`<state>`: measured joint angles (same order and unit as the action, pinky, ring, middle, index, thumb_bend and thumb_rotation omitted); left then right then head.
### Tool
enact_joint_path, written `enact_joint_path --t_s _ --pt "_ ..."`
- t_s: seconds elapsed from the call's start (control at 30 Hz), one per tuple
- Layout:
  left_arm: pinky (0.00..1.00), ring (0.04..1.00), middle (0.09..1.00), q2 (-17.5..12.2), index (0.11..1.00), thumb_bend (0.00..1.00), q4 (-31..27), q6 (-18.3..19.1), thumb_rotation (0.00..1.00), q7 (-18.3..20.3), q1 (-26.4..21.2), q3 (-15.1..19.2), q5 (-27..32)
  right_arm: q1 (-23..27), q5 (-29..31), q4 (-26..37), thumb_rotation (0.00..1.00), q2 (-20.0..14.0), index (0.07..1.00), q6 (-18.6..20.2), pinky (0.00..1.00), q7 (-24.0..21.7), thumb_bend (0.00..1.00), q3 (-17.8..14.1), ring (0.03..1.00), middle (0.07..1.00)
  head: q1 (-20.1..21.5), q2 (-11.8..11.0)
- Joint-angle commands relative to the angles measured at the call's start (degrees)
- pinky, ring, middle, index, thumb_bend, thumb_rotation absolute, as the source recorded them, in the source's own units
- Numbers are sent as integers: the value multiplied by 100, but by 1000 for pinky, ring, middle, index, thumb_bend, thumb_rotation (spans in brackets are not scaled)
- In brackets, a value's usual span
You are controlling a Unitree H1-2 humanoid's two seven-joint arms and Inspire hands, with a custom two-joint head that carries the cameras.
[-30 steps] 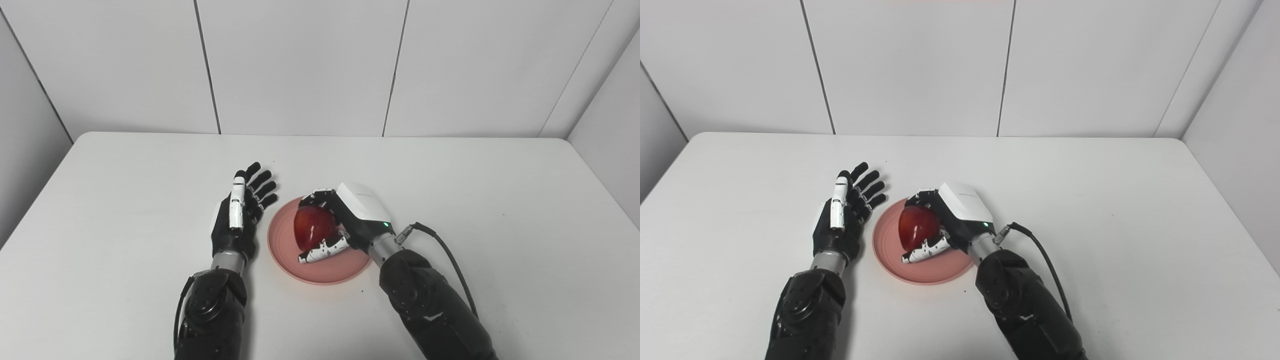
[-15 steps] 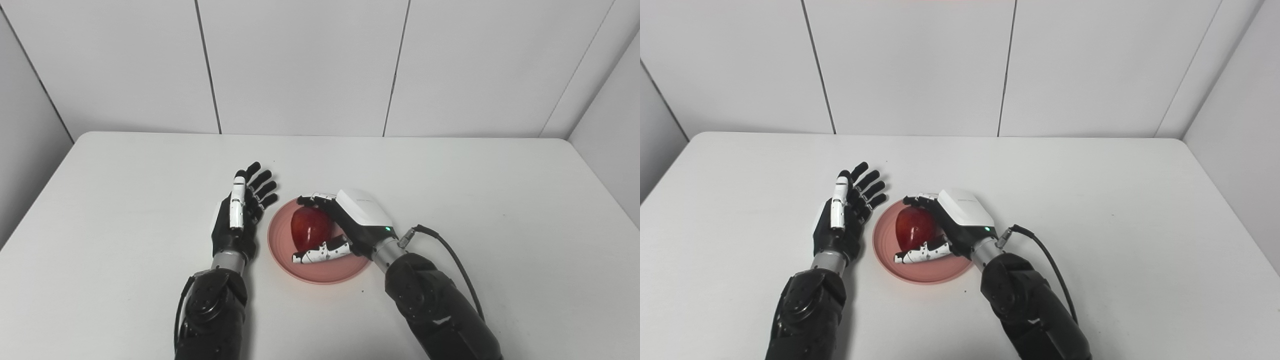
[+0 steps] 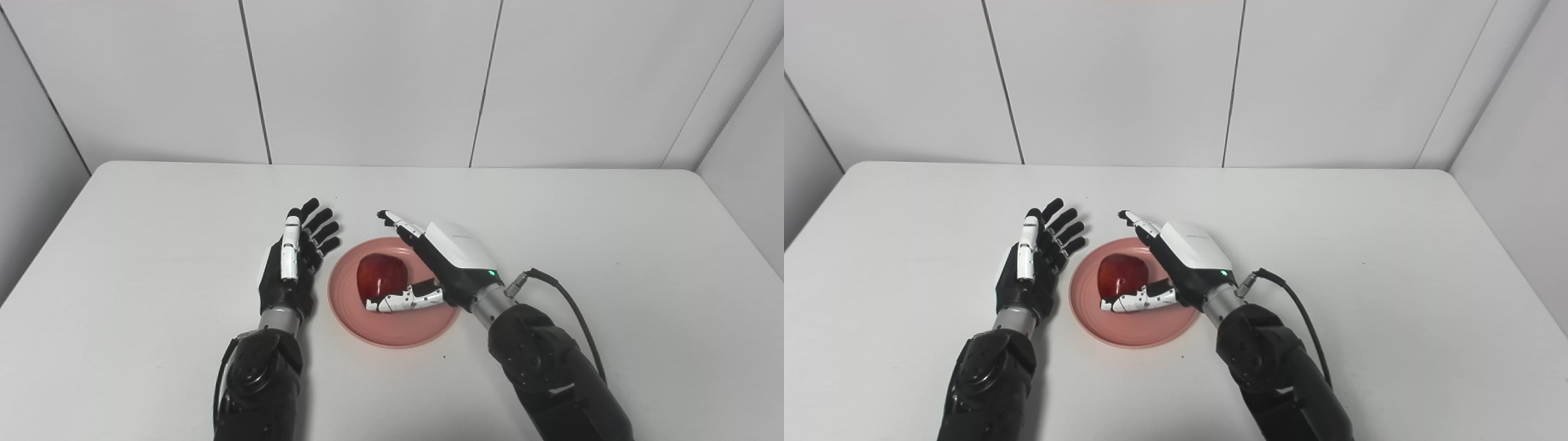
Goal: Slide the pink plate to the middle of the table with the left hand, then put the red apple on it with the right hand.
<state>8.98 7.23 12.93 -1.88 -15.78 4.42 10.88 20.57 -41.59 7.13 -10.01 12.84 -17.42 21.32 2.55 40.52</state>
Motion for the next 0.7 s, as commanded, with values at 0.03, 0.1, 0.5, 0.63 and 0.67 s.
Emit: enact_joint_path --t_s 0.03,0.1,0.5,0.63,0.67 --pt "817 829 846 21 847 371 134 209 1000 -88 -32 20 3 166 136 344 619 -26 972 4 810 39 1000 -185 901 932 0 5" --pt "820 830 847 24 848 369 119 234 1000 -89 -31 27 15 150 195 423 625 -23 968 -48 801 103 1000 -275 892 924 0 5" --pt "823 829 844 33 841 372 149 240 1000 -65 -46 96 91 111 727 954 646 -39 946 -92 807 404 1000 -943 885 924 64 -12" --pt "824 829 847 27 841 373 140 257 1000 -85 -45 87 53 59 816 1023 680 -59 945 -53 813 514 1000 -1176 888 920 68 -12" --pt "822 829 848 22 842 373 138 254 1000 -83 -43 82 46 46 857 1000 683 -64 942 -93 814 564 1000 -1240 888 917 70 -13"
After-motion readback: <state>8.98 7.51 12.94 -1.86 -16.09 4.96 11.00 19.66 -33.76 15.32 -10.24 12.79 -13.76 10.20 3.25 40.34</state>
